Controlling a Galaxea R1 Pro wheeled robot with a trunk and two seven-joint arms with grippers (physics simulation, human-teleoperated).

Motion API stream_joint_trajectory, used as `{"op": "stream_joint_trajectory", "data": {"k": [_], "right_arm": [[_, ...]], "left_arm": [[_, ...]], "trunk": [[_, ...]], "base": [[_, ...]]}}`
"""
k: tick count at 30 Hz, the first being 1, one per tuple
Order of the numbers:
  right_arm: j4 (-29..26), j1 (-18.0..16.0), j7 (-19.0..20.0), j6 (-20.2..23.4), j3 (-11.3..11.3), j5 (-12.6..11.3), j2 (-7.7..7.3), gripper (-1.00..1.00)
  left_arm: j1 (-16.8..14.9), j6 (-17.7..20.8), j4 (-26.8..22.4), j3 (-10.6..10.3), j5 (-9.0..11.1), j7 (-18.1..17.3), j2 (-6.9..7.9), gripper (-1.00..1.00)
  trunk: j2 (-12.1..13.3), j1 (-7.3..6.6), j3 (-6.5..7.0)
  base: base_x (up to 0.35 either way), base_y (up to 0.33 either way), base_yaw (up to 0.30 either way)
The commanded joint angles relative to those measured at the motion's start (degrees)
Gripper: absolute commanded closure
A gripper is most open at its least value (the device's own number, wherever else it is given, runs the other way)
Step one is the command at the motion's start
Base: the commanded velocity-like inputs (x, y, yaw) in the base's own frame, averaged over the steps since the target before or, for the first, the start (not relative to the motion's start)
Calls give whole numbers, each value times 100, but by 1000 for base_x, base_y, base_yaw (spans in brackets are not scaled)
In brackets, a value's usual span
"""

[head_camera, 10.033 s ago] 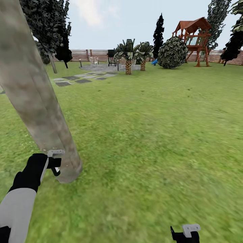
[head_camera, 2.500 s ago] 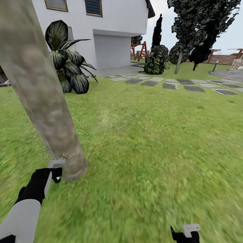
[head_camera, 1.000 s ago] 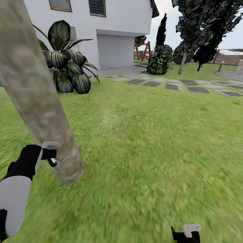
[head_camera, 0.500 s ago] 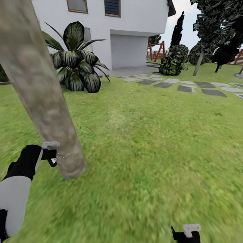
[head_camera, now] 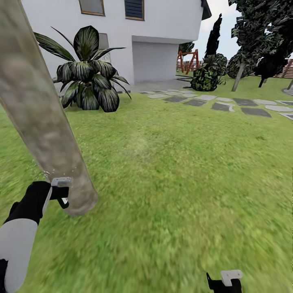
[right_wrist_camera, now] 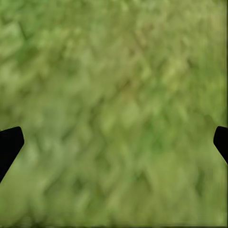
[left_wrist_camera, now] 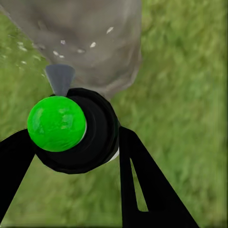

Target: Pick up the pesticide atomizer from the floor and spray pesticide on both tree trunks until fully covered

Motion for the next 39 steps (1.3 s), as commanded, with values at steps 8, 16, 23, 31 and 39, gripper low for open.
{"op": "stream_joint_trajectory", "data": {"k": [8, 16, 23, 31, 39], "right_arm": [[0, 0, 7, 0, -1, 0, 0, -100], [0, 0, -1, 0, -1, 0, 0, -100], [0, 0, 0, 0, -1, 0, 0, -100], [0, 0, -2, 0, 0, 0, 0, -100], [0, 0, 1, 0, -1, 0, 0, -100]], "left_arm": [[366, -40, 12, 52, -33, 14, 67, 100], [273, 11, -91, 29, -19, 19, 55, 100], [-115, 111, -16, 1, -12, -11, 92, 100], [-53, 518, -117, -570, -286, -606, 170, 100], [-47, 520, -118, -691, -269, -594, 157, 100]], "trunk": [[0, 0, 0], [0, 0, 0], [0, 0, 0], [0, 0, 0], [0, 0, 0]], "base": [[-9, -3, 9], [0, 0, 247], [0, 0, 36], [15, -16, 0], [144, -212, 0]]}}
